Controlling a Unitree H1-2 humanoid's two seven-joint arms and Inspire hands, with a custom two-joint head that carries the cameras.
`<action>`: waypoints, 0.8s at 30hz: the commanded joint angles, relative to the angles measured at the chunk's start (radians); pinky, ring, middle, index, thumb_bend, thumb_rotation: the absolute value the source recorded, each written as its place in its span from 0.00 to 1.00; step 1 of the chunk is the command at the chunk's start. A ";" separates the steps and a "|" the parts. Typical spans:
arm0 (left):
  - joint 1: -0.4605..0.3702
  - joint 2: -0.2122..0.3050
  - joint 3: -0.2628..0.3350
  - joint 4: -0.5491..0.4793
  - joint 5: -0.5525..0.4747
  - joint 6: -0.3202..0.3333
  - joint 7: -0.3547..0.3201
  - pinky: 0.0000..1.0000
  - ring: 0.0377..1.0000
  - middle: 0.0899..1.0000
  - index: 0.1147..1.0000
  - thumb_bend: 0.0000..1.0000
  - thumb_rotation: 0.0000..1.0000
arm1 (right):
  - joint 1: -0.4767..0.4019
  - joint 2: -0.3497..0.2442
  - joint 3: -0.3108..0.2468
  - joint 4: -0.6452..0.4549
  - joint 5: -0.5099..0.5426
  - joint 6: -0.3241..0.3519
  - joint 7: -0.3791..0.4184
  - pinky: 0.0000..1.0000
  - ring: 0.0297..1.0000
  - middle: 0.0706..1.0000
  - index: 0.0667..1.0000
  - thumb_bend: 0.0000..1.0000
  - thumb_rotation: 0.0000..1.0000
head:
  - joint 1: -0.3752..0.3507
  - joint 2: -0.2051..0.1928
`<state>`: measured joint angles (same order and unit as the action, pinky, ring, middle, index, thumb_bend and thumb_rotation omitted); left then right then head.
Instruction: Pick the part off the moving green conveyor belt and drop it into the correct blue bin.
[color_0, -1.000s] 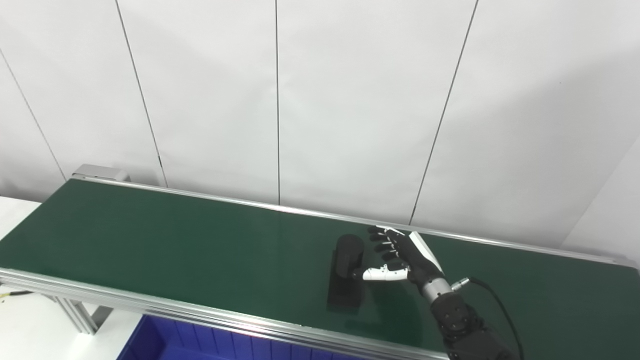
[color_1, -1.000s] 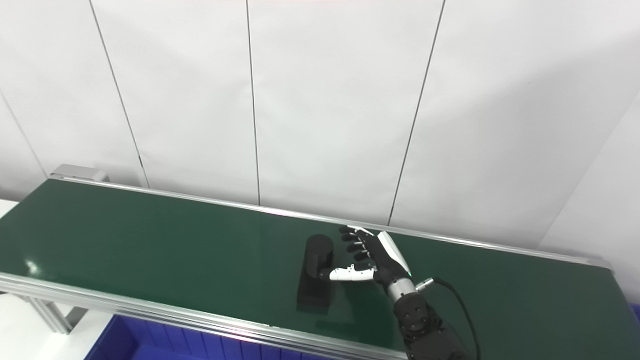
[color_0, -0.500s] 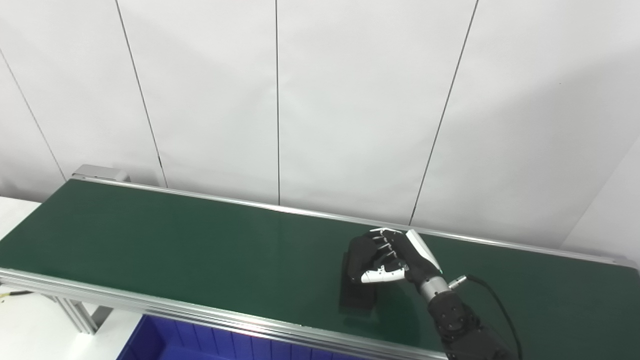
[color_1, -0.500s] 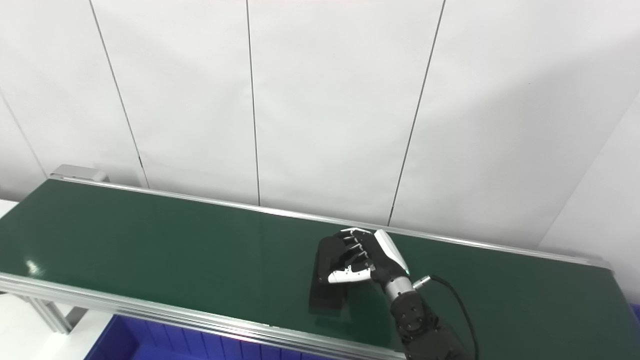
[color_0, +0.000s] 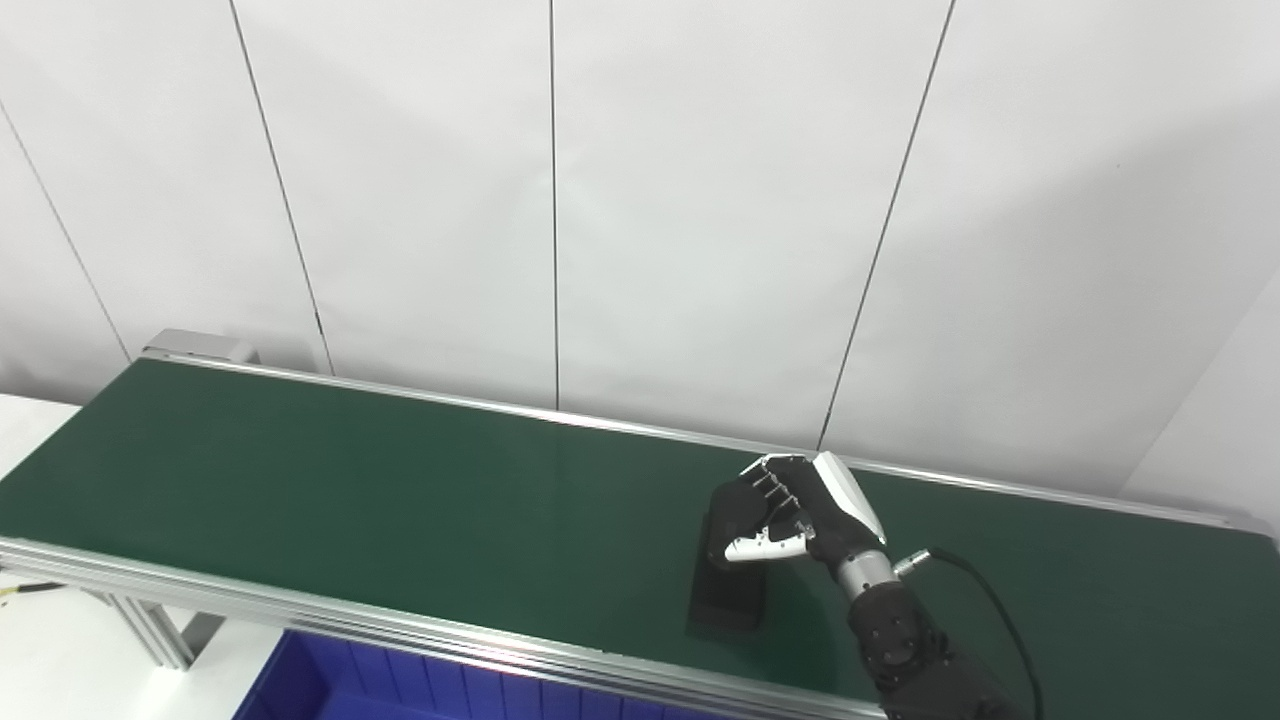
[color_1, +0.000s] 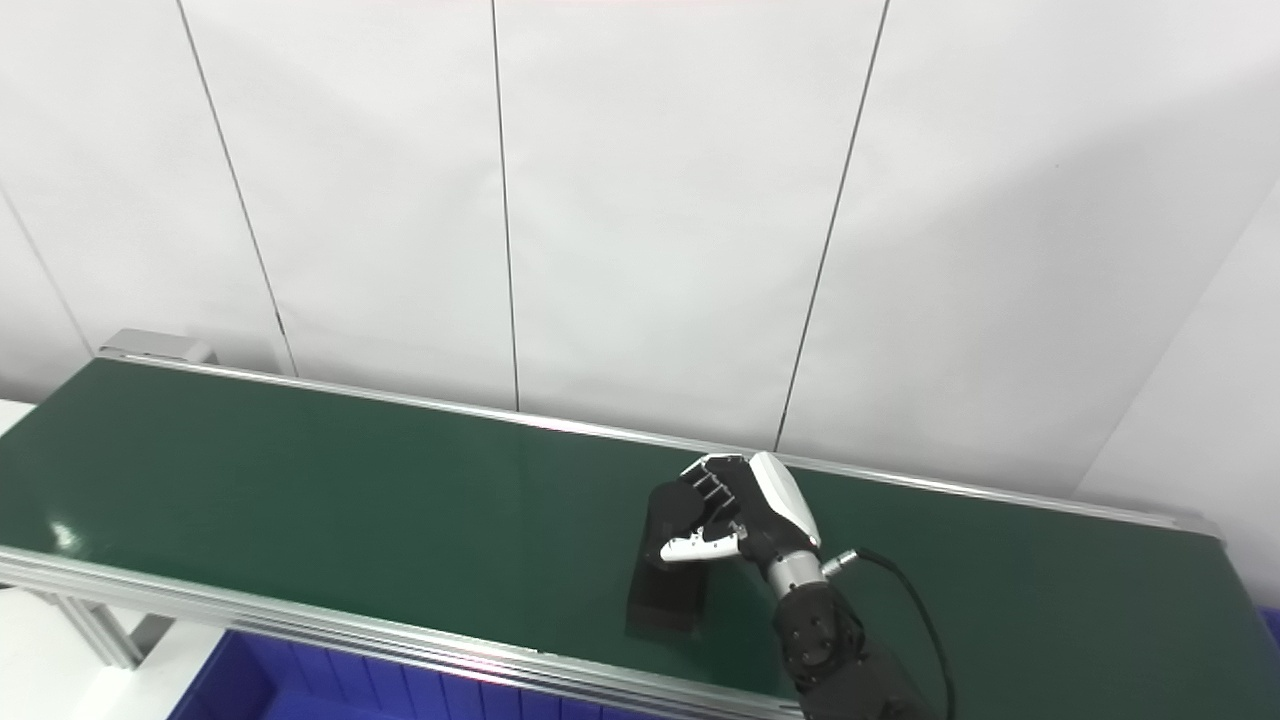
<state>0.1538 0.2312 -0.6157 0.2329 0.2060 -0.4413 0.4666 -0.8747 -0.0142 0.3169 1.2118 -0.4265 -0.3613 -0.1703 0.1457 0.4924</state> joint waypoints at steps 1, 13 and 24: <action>-0.008 0.003 0.004 -0.020 0.005 -0.029 0.007 0.77 0.83 0.82 0.79 0.97 1.00 | -0.040 -0.001 0.006 -0.033 -0.005 0.015 -0.012 0.41 0.45 0.45 0.45 0.53 0.00 | -0.001 0.001; -0.012 -0.012 0.001 -0.008 0.017 -0.029 0.009 0.77 0.83 0.82 0.79 0.96 1.00 | 0.022 -0.040 -0.028 -0.146 0.045 -0.011 0.049 0.33 0.38 0.41 0.48 0.52 0.00 | -0.019 0.005; -0.017 -0.045 -0.005 0.004 0.024 -0.029 0.027 0.79 0.84 0.82 0.79 0.96 1.00 | 0.264 -0.140 -0.094 -0.652 0.117 0.059 0.190 0.35 0.39 0.40 0.48 0.52 0.00 | -0.035 0.003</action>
<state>0.1522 0.1930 -0.6190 0.2503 0.2097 -0.4413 0.4778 -0.5960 -0.1402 0.2419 0.6126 -0.3386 -0.3102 0.0055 0.1105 0.4954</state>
